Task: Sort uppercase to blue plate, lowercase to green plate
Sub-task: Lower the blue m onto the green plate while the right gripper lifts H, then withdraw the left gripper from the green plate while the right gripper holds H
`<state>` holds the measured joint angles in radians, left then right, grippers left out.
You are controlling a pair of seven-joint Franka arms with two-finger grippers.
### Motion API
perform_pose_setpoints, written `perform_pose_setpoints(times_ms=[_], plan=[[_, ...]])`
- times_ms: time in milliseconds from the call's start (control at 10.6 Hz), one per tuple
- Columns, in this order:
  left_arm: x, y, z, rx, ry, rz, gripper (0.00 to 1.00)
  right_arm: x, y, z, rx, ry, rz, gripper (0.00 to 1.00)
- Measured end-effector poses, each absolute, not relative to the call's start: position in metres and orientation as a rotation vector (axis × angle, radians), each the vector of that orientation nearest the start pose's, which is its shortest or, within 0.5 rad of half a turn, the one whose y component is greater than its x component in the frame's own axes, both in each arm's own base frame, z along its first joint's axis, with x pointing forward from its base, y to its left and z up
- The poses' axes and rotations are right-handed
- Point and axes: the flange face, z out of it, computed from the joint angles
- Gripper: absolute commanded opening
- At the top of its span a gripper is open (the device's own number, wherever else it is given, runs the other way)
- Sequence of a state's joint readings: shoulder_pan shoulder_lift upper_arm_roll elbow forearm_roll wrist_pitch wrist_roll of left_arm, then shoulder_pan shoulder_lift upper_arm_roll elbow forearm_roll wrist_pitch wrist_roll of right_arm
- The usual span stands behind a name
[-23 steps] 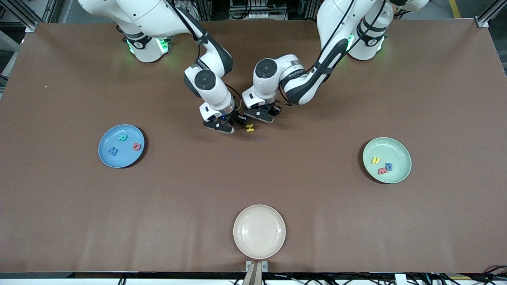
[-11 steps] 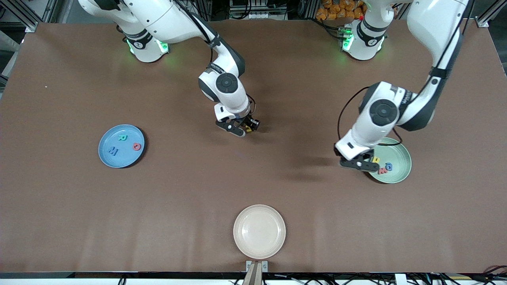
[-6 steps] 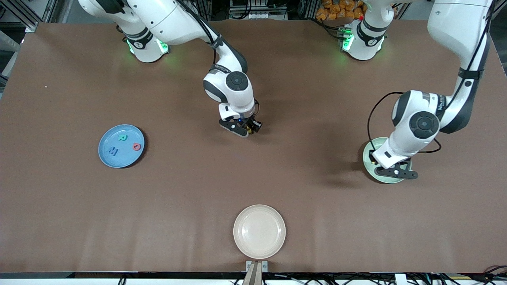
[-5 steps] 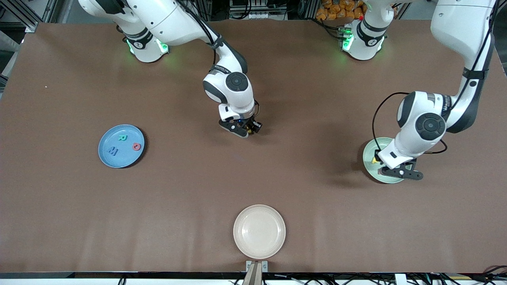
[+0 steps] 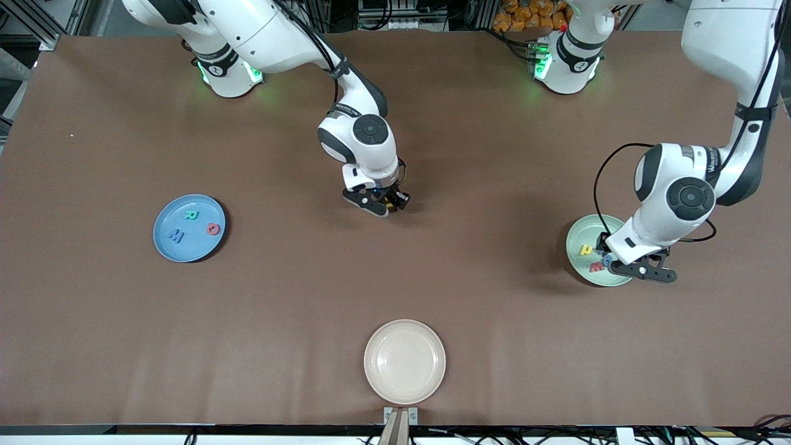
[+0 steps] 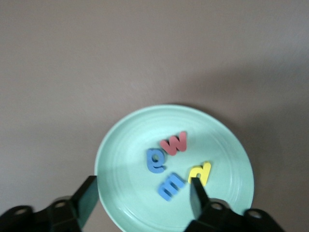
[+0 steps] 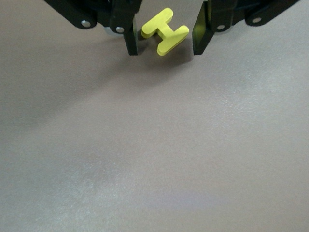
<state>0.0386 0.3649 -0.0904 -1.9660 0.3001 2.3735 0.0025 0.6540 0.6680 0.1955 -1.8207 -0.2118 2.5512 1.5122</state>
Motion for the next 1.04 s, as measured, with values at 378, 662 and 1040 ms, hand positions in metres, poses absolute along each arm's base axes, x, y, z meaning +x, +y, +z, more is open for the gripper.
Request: perform_pose_setpoints(times_ms=[378,662,1040], plan=[[0.614,-0.035,0.417,-3.072,0.18,-0.342,1.0,0.436,0.49,0.178,-2.959,0.812,-0.052,0.52],[0.592,-0.041,0.488,-3.117,0.138,-0.285,1.0,0.436,0.49,0.178,-2.962,0.811,-0.051,0.46],[0.584,-0.023,0.572,-3.117,0.077,-0.205,1.0,0.435,0.492,0.179,-2.953,0.804,-0.056,0.52]])
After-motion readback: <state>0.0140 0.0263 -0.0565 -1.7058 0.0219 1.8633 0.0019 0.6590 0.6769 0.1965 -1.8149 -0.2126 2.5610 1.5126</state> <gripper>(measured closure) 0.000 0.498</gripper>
